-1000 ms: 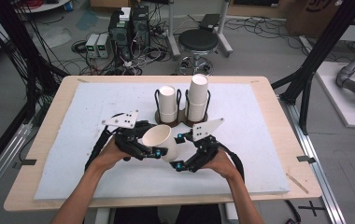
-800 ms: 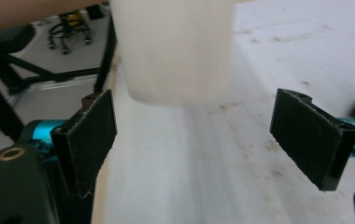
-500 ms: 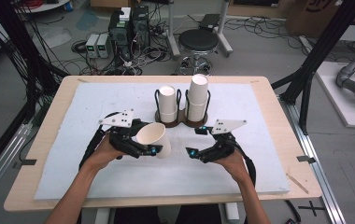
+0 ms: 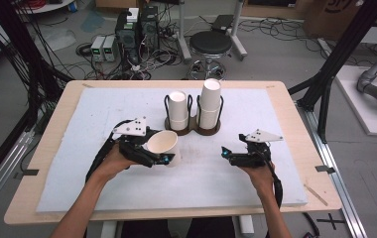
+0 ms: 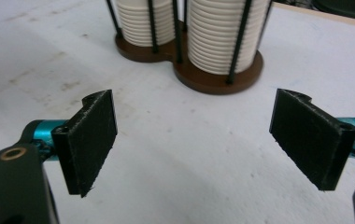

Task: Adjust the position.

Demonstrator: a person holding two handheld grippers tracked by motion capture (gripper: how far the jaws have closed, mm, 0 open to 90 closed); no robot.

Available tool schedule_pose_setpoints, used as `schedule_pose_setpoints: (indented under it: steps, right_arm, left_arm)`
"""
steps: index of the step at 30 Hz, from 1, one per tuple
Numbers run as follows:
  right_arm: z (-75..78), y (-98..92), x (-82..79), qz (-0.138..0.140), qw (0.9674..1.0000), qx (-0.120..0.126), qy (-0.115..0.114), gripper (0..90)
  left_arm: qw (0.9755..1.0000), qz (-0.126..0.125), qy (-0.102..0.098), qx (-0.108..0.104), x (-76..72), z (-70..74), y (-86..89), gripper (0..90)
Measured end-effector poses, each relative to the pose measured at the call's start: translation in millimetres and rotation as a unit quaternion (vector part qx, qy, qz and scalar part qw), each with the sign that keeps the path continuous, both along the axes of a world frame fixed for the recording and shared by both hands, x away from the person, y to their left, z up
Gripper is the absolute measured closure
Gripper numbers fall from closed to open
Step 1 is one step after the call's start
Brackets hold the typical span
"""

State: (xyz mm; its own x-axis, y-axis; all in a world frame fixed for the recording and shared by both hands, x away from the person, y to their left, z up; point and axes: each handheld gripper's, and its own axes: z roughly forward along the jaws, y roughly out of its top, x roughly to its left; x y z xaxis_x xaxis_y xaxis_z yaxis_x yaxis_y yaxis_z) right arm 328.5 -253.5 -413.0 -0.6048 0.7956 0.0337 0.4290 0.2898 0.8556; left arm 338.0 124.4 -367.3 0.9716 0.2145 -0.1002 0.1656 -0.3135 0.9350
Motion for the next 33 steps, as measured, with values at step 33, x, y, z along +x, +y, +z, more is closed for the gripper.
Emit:
schedule_pose_setpoints:
  steps: [33]
  right_arm:
    - [-37.8,-24.1,5.1,-0.083,0.9962,-0.003,0.027,16.8]
  left_arm:
    - [0.9999,0.005,0.010,0.012,6.2,-6.8,-3.6,29.6]
